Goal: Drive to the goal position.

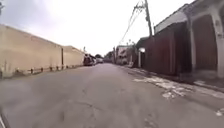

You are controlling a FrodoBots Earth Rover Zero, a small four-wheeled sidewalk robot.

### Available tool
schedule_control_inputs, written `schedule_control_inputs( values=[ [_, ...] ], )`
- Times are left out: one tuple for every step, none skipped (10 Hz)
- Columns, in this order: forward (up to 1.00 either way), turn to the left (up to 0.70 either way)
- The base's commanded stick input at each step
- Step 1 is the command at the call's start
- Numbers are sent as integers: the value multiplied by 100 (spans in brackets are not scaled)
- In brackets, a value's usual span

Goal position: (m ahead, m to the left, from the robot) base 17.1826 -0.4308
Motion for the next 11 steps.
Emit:
schedule_control_inputs(
  values=[
    [70, 1],
    [70, 1],
    [70, 1],
    [70, 1],
    [70, 1],
    [70, 1],
    [70, 1],
    [70, 1],
    [70, 1],
    [70, 1],
    [70, 1]
  ],
)
